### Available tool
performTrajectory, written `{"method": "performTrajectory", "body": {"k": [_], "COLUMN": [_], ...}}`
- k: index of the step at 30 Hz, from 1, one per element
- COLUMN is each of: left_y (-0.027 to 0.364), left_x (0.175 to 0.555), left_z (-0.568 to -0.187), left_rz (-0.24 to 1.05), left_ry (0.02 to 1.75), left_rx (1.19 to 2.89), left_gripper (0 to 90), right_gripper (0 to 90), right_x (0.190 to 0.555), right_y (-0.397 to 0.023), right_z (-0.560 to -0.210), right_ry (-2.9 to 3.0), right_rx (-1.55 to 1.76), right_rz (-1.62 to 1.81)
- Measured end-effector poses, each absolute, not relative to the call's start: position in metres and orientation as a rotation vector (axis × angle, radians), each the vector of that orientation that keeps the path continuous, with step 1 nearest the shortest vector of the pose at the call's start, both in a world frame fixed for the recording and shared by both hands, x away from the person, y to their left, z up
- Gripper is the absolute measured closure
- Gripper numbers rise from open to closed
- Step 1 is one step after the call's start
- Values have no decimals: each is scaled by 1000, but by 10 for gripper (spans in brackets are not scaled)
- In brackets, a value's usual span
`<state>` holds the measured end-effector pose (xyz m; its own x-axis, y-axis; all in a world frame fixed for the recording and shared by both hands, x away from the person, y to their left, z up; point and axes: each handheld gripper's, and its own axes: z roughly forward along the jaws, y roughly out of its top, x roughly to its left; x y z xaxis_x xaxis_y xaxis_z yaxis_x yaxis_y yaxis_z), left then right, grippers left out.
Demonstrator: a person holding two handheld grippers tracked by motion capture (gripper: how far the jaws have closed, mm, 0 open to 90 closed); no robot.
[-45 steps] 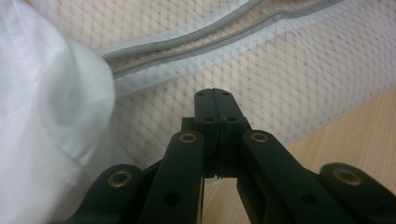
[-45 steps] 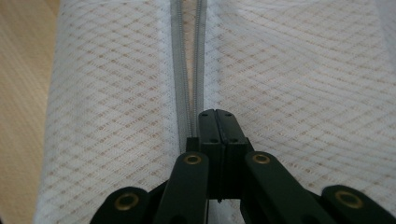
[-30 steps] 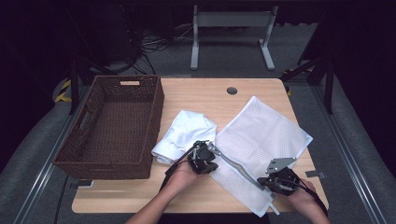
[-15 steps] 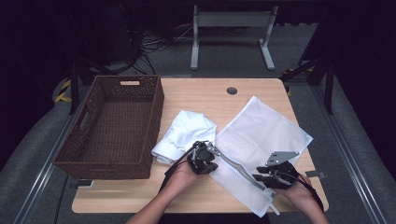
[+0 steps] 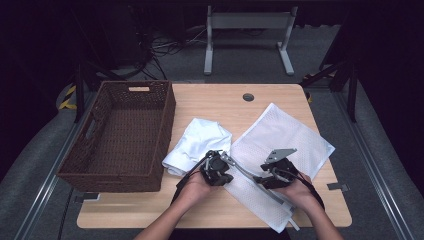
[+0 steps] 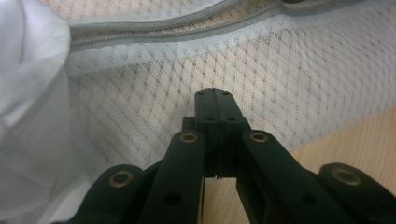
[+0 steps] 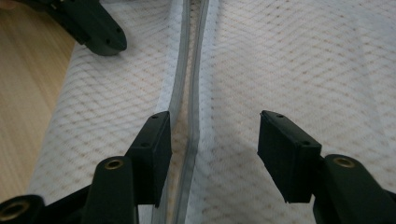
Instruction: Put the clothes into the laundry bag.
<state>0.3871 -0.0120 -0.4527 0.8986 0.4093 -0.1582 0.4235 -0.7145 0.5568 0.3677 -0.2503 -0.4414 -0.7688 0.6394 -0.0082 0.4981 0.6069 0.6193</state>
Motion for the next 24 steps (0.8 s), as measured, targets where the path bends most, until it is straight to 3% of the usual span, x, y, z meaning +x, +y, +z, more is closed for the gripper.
{"method": "performTrajectory", "body": {"k": [14,24], "left_y": [-12,-12], "left_x": [387,388], "left_z": [-453,-453], "left_rz": [-31,-36], "left_ry": [596,596], "left_rx": [2454,2453], "left_gripper": [900,900], "right_gripper": [430,599], "right_x": [372,377], "right_y": [-245,-257], "right_z": [-450,-449], "right_ry": [2639,2581], "right_rx": [909,1001], "right_rz": [842,840]}}
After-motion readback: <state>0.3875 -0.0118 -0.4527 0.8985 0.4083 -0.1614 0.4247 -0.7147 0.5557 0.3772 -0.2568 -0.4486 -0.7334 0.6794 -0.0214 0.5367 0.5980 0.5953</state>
